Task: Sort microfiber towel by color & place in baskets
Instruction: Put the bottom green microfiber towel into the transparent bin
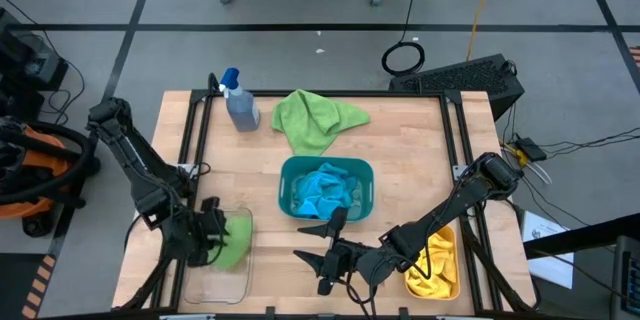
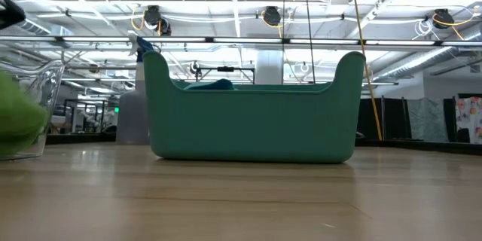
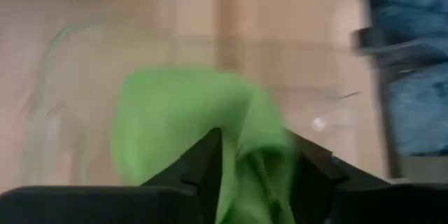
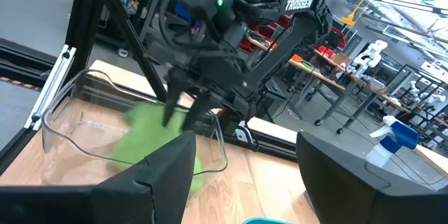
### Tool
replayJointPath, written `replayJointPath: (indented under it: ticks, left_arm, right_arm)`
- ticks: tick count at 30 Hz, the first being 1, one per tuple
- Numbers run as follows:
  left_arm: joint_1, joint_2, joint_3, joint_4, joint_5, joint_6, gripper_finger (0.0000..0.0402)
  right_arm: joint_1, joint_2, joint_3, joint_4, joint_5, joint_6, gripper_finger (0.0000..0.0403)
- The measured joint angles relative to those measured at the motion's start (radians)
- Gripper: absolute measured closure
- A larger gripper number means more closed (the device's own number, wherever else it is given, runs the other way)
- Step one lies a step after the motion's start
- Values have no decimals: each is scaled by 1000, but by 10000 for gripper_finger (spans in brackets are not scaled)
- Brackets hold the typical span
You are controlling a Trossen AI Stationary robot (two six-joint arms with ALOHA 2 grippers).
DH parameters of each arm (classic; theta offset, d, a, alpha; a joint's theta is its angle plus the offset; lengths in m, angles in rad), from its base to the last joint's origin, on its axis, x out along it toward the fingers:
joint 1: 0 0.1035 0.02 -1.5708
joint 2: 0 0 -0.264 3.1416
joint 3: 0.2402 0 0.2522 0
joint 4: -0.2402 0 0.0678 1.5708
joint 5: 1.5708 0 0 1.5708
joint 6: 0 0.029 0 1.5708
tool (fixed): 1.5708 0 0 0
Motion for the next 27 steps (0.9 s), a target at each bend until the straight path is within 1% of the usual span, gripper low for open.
replayJointPath:
  ticks: [2, 6, 8, 13, 17, 19, 22, 24, 27]
  left_arm:
    - [0, 0, 2, 32, 2, 43, 243]
    - [0, 0, 12, -32, 1, 52, 214]
    - [0, 0, 19, -62, 0, 53, 207]
    - [-6, 0, 66, -58, 10, 71, 205]
    - [-23, 0, 123, -59, -1, 148, 225]
    - [-31, 0, 147, -47, -25, 197, 240]
    - [-40, 1, 153, 28, -52, 273, 264]
    - [-40, 22, 154, 49, -53, 308, 280]
    - [-40, 80, 153, 16, -51, 320, 305]
  right_arm:
    - [0, 0, 0, 0, 0, 0, 163]
    - [0, 0, 0, 0, 0, 0, 163]
    - [0, 0, 0, -1, 0, 0, 163]
    - [0, 0, 0, -13, 0, 3, 163]
    - [0, 0, 0, -14, 0, 3, 163]
    - [0, 0, 0, -14, 0, 3, 163]
    - [0, 0, 0, -14, 0, 4, 163]
    - [0, 0, 0, -14, 0, 4, 163]
    - [0, 0, 0, -16, 0, 8, 163]
